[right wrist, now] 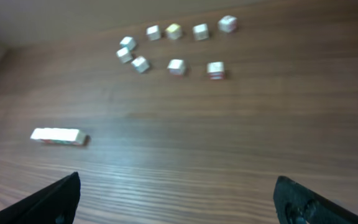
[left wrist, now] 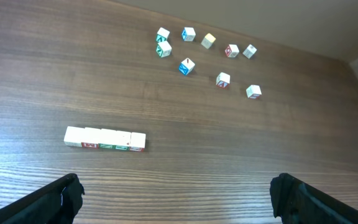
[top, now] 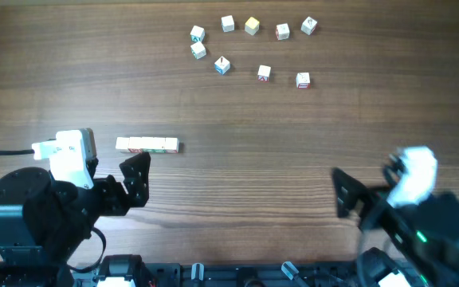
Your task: Form a horizontal line
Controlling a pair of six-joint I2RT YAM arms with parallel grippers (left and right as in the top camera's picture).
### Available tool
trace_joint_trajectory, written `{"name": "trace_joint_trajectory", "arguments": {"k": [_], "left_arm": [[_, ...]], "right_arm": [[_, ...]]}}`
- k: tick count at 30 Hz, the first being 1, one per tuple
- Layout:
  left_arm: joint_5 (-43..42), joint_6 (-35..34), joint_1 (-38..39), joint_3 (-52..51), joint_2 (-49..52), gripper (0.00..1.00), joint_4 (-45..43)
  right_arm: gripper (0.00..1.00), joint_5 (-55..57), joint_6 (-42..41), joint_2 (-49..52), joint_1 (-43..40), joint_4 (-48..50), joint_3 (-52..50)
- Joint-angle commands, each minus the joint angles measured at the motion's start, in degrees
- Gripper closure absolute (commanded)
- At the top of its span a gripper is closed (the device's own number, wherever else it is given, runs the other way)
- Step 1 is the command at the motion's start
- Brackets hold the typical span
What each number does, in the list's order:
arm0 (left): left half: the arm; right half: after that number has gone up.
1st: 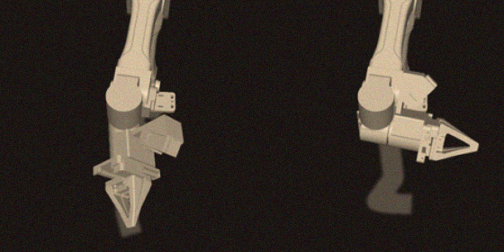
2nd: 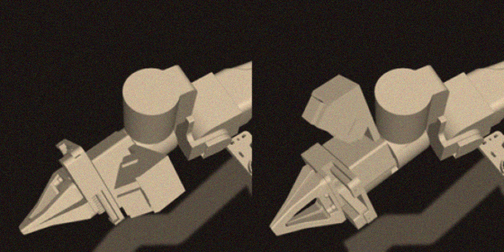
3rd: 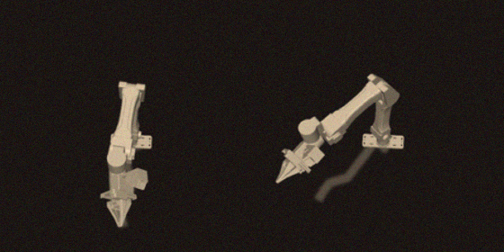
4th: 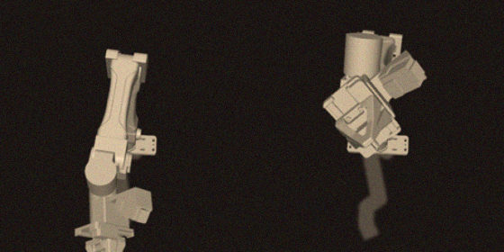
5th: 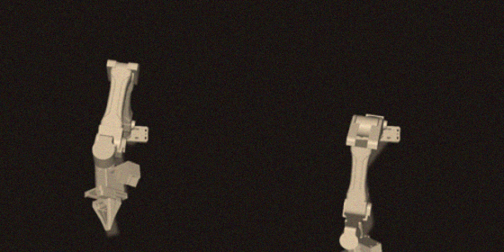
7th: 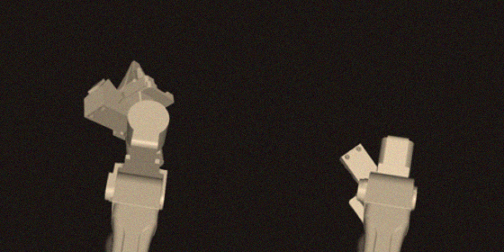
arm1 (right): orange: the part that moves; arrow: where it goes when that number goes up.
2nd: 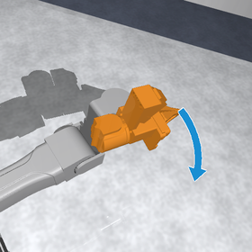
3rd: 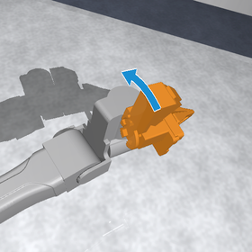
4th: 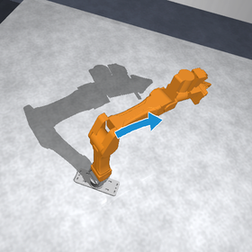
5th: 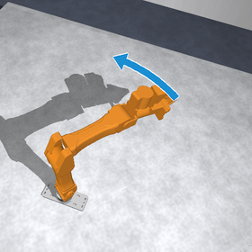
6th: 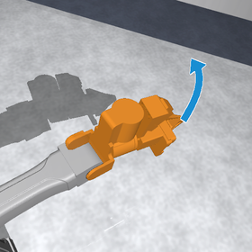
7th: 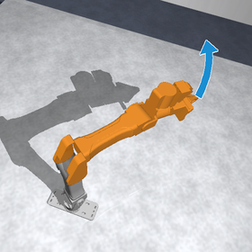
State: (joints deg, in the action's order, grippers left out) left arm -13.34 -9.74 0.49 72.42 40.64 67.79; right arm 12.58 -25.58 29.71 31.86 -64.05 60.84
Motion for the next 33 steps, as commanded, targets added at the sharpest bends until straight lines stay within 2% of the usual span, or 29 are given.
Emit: {"name": "trace_joint_trajectory", "arguments": {"k": [1,3,10,15,20,24,28,29,33], "left_arm": [[-0.5,0.07,0.0,-0.37,-0.15,0.0,0.0],[-0.5,0.07,0.0,-0.37,-0.15,0.0,0.0],[-0.52,0.07,0.0,-0.37,-0.15,0.0,0.02],[-0.52,0.07,0.0,-0.37,-0.15,0.0,0.02],[-0.5,0.07,0.0,-0.37,-0.15,0.0,0.0],[-0.52,0.07,0.0,-0.37,-0.15,0.0,0.0],[-0.5,0.07,0.0,-0.37,-0.15,0.0,0.02],[-0.5,0.09,0.0,-0.37,-0.15,0.0,0.0],[-0.5,0.07,0.0,-0.37,-0.15,0.0,0.0]], "right_arm": [[0.0,1.79,2.84,-5.03,-5.2,-0.79,-0.7],[0.0,4.28,3.06,-6.62,-8.11,3.17,-2.64],[0.0,8.44,3.02,-10.6,-15.63,30.95,-18.03],[0.0,8.0,2.91,-13.99,-15.91,52.37,-28.65],[0.0,7.34,-0.26,-18.21,-17.68,66.82,-37.83],[0.0,7.37,-14.25,-21.86,-21.07,74.64,-45.0],[0.0,7.58,-32.35,-25.62,-24.41,75.14,-50.66],[0.0,7.19,-41.7,-27.36,-25.88,75.14,-53.55],[0.0,6.64,-58.4,-29.55,-27.78,75.41,-58.4]]}}
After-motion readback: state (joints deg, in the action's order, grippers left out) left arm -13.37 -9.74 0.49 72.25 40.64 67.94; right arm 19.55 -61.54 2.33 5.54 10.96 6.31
